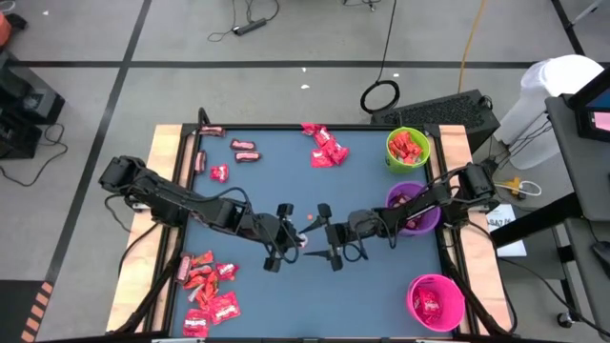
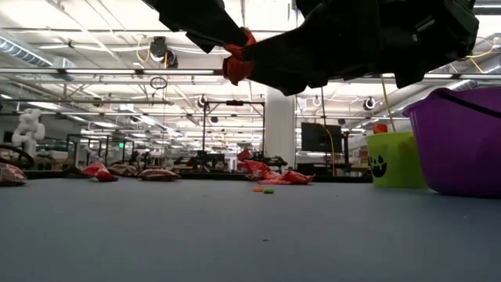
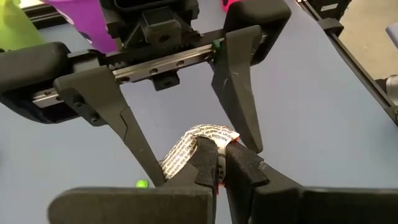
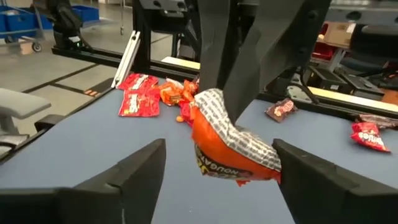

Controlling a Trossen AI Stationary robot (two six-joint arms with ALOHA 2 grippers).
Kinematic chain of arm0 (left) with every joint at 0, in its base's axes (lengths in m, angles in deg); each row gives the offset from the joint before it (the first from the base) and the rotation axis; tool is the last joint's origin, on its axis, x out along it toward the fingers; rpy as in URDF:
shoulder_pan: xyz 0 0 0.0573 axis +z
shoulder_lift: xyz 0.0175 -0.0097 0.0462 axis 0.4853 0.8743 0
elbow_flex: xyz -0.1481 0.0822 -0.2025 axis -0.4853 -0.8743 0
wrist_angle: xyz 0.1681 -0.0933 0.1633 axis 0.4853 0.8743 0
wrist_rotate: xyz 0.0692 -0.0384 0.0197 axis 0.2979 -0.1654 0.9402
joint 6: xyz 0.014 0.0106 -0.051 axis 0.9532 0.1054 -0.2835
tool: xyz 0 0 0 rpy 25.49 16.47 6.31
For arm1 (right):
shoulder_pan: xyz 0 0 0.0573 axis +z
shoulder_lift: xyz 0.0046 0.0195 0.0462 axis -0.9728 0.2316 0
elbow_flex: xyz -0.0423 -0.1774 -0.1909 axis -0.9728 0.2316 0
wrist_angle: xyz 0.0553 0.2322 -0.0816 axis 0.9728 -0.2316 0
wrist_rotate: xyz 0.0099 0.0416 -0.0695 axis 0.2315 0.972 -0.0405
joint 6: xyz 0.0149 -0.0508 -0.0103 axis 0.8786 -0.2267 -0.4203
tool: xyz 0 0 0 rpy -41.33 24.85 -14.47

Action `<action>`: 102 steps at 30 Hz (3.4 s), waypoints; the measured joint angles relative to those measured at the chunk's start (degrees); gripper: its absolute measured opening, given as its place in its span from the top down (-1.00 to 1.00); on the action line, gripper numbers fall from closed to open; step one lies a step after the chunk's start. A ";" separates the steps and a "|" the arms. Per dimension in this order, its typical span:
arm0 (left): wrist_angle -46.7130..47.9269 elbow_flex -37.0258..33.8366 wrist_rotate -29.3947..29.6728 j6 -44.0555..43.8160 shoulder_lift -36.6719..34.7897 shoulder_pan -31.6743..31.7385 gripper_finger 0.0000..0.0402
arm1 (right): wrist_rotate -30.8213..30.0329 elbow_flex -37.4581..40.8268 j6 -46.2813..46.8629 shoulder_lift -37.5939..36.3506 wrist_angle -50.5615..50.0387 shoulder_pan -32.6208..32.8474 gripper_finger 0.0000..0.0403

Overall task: Organize candy in baskets
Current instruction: Put the orange chocolate bar into the green bucket, then put the red candy pack into the pink bucket

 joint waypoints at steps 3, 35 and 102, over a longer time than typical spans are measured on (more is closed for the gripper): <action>-0.11 0.02 -0.02 0.00 0.00 -0.01 0.91 | -0.71 0.00 0.01 -0.01 0.31 0.00 -0.26; 13.01 -2.87 2.84 4.33 -11.19 -0.13 0.37 | -4.00 0.00 -0.62 -0.41 -0.99 0.10 0.43; -55.15 -40.68 5.84 4.22 -11.56 2.26 0.36 | -16.01 -19.49 13.04 -27.34 -112.66 -61.02 -0.10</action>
